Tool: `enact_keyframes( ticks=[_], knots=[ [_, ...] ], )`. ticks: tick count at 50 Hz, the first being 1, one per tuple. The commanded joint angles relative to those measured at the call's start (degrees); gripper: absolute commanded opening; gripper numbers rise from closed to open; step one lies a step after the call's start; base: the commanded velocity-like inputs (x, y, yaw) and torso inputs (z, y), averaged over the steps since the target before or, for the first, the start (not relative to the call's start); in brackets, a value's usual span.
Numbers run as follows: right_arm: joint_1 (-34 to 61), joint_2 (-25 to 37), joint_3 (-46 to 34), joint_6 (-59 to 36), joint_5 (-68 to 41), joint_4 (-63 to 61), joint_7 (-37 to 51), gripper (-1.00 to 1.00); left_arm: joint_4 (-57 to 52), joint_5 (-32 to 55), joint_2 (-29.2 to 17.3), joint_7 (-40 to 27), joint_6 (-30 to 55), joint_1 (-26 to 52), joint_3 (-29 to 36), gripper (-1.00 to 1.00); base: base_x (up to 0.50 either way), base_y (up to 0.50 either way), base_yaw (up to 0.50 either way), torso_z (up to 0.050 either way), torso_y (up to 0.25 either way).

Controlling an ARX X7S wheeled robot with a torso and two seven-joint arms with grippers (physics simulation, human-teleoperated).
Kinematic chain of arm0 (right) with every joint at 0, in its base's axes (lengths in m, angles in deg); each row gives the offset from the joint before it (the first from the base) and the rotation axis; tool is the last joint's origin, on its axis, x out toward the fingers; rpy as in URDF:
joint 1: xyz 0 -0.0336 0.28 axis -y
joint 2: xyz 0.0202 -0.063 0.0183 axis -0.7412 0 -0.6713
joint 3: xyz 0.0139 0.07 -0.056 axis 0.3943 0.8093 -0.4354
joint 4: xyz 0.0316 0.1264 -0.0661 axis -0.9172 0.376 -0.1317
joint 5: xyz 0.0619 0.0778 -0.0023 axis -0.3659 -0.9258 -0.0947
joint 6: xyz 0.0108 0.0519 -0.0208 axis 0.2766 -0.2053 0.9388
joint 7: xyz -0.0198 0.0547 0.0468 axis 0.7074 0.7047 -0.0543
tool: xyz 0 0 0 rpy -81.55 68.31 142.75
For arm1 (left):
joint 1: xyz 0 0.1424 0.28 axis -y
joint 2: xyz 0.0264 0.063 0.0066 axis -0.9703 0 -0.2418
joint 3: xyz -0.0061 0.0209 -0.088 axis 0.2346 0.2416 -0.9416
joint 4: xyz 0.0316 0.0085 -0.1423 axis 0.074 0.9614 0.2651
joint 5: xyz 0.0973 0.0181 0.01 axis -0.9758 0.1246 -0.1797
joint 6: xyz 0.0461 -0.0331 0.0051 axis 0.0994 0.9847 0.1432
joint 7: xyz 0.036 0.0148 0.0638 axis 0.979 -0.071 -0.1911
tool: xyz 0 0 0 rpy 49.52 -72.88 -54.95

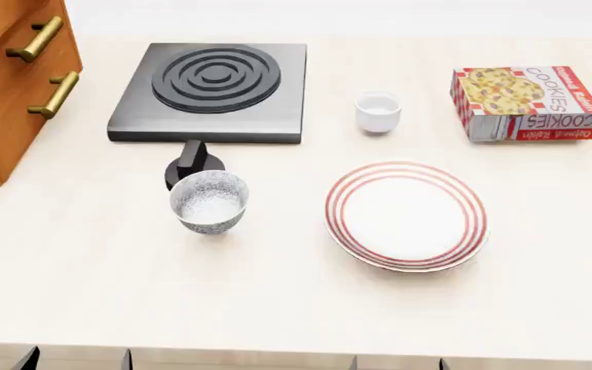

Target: Pick the akita bowl on the wooden cabinet and place it on the plate.

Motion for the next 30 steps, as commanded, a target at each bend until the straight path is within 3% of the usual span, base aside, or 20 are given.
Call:
enact_keyframes(
  ticks=[1,18,24,30],
  knots=[
    [-0.29,0.96,-1.21,0.22,-1.25,-0.18,0.59,1.0,-0.19,1.21,-0.81,-1.3,-0.24,-0.17,0.81,1.0,0.0,0.0,0.0,0.0,0.0],
    [-1.5,2.86,-2.8,2.39,-4.22,-2.33,4.59,1.0,-1.32,9.35,-3.22,-1.05,3.99,0.4,2.32,1.0,0.0,0.0,0.0,0.0,0.0],
    [-3.12,3.32,-1.81,1.03,-6.1,-10.93,6.83,1.0,-7.58,4.96,-3.96,-4.87,4.32,-0.94,4.3,1.0,0.0,0.0,0.0,0.0,0.0],
    [-3.46,3.75,-2.08,-4.14,-3.11,-19.01,11.4,1.0,-12.36,10.27,-4.3,-2.81,3.8,-1.46,3.94,1.0,0.0,0.0,0.0,0.0,0.0]
  ],
)
